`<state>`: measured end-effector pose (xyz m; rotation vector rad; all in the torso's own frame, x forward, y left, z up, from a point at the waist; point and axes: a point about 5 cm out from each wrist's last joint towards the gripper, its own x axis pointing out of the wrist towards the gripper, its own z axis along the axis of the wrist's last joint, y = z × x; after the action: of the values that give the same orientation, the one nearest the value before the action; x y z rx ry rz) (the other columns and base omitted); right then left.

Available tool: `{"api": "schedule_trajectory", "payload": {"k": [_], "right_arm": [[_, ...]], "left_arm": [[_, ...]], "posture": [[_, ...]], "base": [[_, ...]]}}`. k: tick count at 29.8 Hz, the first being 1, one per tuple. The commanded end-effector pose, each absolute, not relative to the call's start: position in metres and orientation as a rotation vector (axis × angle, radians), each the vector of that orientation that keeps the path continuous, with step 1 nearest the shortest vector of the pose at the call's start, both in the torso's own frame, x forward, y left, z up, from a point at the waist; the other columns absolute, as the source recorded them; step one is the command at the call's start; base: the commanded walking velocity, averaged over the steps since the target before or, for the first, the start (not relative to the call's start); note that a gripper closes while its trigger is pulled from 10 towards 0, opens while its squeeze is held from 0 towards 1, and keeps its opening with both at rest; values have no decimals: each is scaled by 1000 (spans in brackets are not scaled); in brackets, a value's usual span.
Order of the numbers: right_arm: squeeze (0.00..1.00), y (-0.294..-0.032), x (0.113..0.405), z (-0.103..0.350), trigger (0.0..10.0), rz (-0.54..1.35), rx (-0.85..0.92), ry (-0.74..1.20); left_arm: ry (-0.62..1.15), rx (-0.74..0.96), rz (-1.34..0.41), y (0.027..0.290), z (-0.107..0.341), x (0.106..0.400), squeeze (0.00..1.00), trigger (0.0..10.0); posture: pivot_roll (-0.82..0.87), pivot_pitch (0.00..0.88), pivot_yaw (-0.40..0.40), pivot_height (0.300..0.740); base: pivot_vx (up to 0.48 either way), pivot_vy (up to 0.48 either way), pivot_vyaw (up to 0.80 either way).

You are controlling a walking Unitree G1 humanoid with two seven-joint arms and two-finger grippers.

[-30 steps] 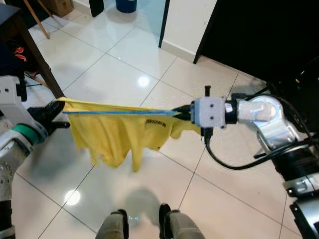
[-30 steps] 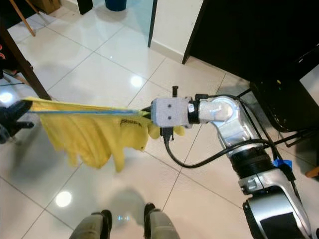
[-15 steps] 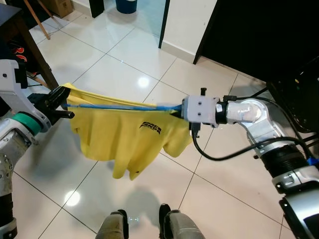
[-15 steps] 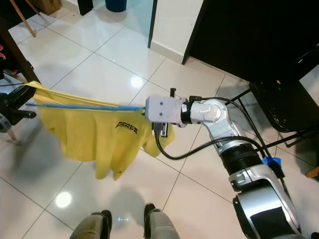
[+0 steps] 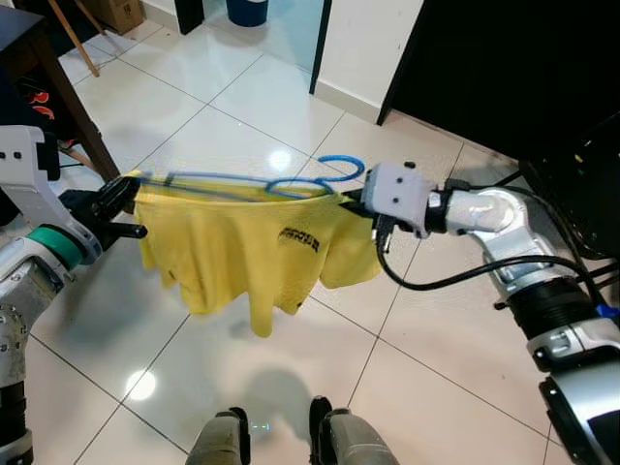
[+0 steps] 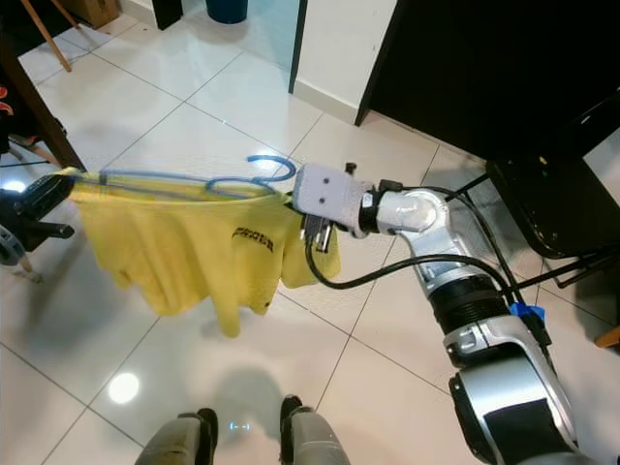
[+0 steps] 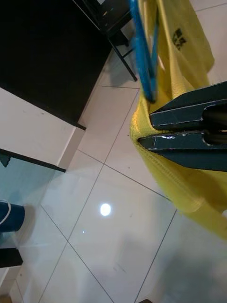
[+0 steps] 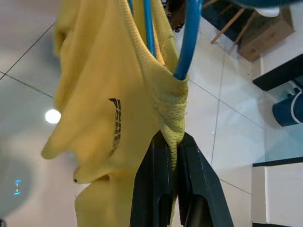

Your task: Hang hanger

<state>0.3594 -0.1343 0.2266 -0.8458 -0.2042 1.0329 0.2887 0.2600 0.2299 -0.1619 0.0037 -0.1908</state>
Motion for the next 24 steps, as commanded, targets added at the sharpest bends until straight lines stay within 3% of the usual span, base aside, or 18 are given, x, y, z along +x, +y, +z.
{"api": "schedule_trajectory", "payload": {"k": [1,9,13,17,24], "right_arm": [[0,-147,360,228,0,993,-814,-196],[0,-147,358,224,0,1016,-907,-188],[0,-134,352,213,0,1086,-1003,-166],[0,-126,354,205,0,1089,-959,-136],[0,-102,358,200,0,1080,-726,-124]], "left_arm": [[15,-156,-148,267,226,286,0,10000],[2,-163,-152,265,230,288,0,10000],[-36,-182,-173,258,240,294,0,10000],[-57,-206,-223,246,244,296,0,10000],[-45,-268,-370,205,243,296,0,10000]], "posture": [[41,169,-2,740],[41,168,1,740],[37,166,4,740],[38,166,4,740],[42,165,9,740]], "base": [[0,0,0],[0,0,0],[0,0,0],[0,0,0],[0,0,0]]}}
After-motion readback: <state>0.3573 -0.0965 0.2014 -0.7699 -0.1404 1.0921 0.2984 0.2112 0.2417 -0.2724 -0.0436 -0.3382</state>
